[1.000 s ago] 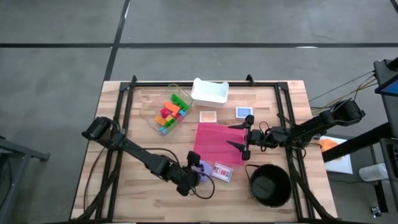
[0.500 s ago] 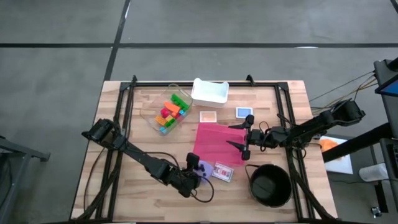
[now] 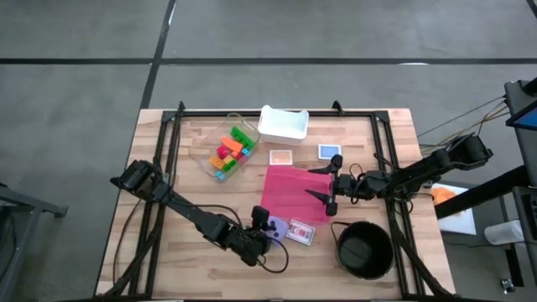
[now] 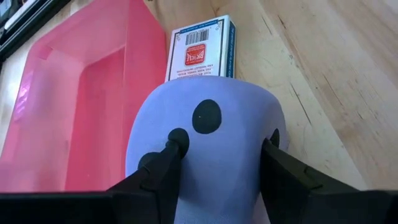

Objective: Pick & Place Toys
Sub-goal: Put the purple dice into the pink bin

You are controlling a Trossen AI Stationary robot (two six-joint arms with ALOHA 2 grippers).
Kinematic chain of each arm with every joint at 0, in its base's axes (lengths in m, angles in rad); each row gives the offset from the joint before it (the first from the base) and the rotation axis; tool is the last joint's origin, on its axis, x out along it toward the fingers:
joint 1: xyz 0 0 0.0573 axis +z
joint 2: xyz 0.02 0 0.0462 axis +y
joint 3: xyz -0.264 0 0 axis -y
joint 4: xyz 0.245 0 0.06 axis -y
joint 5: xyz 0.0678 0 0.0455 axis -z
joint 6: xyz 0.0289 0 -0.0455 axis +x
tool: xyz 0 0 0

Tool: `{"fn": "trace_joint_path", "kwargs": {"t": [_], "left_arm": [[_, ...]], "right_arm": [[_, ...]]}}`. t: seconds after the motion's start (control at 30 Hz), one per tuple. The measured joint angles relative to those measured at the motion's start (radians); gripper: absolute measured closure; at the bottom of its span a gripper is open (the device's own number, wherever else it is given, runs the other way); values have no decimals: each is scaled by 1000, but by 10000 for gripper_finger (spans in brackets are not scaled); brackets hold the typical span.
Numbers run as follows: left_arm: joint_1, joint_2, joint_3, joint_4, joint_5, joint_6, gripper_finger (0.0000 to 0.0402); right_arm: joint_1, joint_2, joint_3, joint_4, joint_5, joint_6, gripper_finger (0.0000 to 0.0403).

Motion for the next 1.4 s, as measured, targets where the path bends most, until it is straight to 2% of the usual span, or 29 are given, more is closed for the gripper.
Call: {"fn": "trace_joint_path", "kwargs": {"t": [0.27, 0.4, 0.63, 0.93, 1.03, 1.2, 1.4], "left_arm": [[-14, -18, -2, 5, -11, 10, 230], [-26, -59, -10, 2, -27, 20, 244], [-22, -133, -14, -15, -46, 46, 331], [-16, -207, -12, -26, -43, 53, 395], [-10, -239, -12, -21, -52, 72, 400], [15, -277, -12, -12, -146, 120, 399], [110, -276, -29, 17, -118, 148, 399]], "right_arm": [[0, 0, 0, 0, 0, -2, 105], [0, 0, -1, 0, 0, -4, 105], [0, 0, -2, -1, 0, -4, 105], [0, -1, -2, -3, 0, -4, 105], [0, -1, -2, -4, 0, -4, 105], [0, -1, -2, -4, 0, -4, 105], [0, -1, -2, -2, 0, -4, 105]]}}
